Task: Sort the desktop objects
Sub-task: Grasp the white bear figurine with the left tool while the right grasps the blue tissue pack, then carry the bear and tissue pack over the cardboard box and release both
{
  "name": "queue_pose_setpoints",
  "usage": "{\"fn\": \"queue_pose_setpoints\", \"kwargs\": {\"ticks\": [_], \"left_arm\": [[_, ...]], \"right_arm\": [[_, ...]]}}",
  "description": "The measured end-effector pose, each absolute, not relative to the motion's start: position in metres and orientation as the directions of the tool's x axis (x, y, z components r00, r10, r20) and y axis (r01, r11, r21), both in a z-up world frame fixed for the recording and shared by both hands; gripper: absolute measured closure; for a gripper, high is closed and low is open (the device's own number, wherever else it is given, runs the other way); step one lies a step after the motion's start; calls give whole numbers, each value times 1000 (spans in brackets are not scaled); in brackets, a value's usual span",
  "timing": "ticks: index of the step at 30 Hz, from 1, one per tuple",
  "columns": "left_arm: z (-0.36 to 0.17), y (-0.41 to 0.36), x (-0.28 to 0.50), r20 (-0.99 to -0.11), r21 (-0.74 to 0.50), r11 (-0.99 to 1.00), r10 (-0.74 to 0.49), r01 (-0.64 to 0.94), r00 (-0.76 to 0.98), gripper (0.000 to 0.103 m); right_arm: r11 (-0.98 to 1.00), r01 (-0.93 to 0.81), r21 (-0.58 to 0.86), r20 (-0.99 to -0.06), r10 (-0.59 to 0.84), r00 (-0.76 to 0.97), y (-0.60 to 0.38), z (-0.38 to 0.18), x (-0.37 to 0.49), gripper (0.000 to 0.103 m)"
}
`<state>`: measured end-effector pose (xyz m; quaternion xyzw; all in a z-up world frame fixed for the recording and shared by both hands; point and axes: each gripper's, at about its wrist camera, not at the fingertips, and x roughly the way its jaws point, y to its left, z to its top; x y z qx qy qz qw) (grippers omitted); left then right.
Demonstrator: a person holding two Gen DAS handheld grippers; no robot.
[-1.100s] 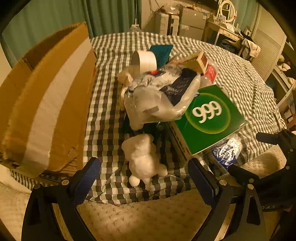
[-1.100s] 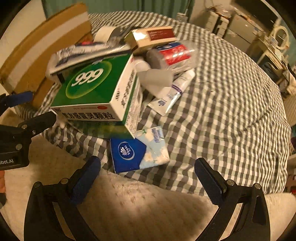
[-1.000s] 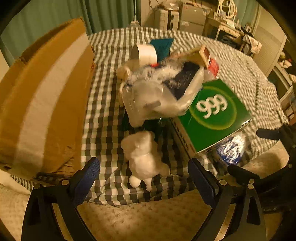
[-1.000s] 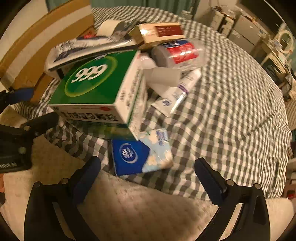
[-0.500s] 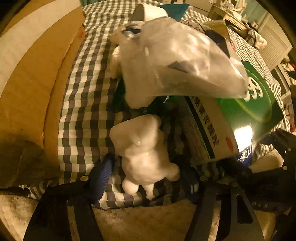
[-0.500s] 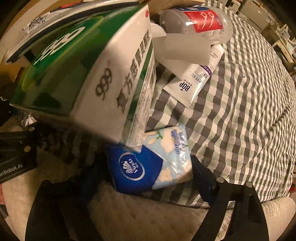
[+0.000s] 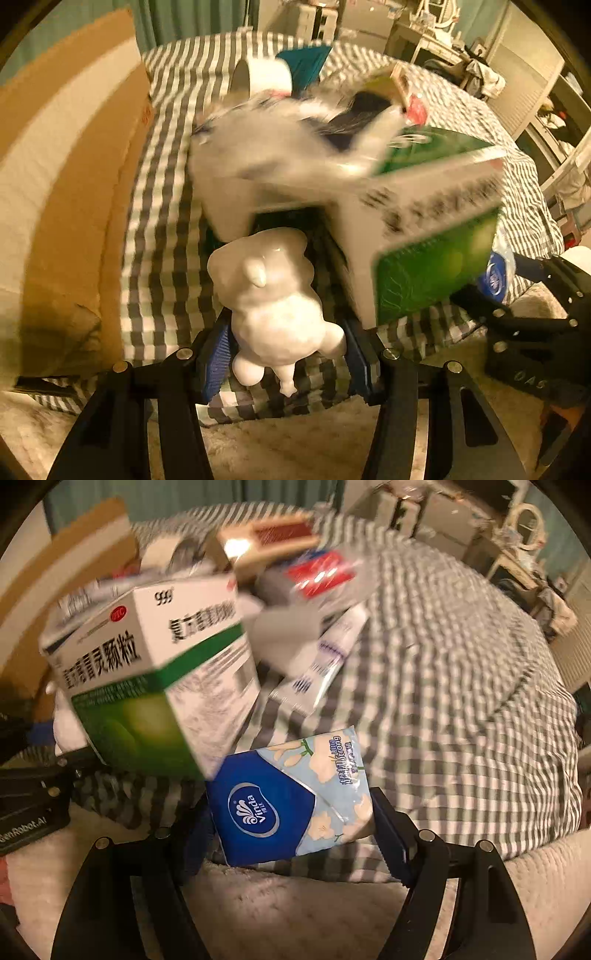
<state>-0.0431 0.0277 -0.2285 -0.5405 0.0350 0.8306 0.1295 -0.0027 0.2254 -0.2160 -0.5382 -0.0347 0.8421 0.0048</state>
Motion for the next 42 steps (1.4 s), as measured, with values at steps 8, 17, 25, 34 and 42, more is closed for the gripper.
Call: {"fn": "queue_pose_setpoints", "kwargs": {"ticks": [8, 17, 25, 34, 42], "left_arm": [[-201, 7, -29, -842, -40, -960, 181, -275, -508, 47], [-155, 56, -52, -755, -25, -962, 196, -270, -626, 47], [-98, 45, -27, -618, 10, -964, 202, -265, -760, 47], [-47, 20, 12, -499, 58, -956, 222, -287, -838, 47], [-4, -23, 33, -432, 61, -960, 220, -272, -875, 47]], "right_arm": [[-994, -78, 77, -814, -17, -581, 256, -183, -10, 26], [-987, -113, 115, -723, -5, -691, 266, -145, 13, 26], [-988, -99, 122, -627, 1, -779, 246, -99, 42, 26], [-989, -100, 107, -536, 27, -844, 227, -40, 71, 26], [-994, -69, 90, -475, 19, -880, 200, 3, 83, 26]]}}
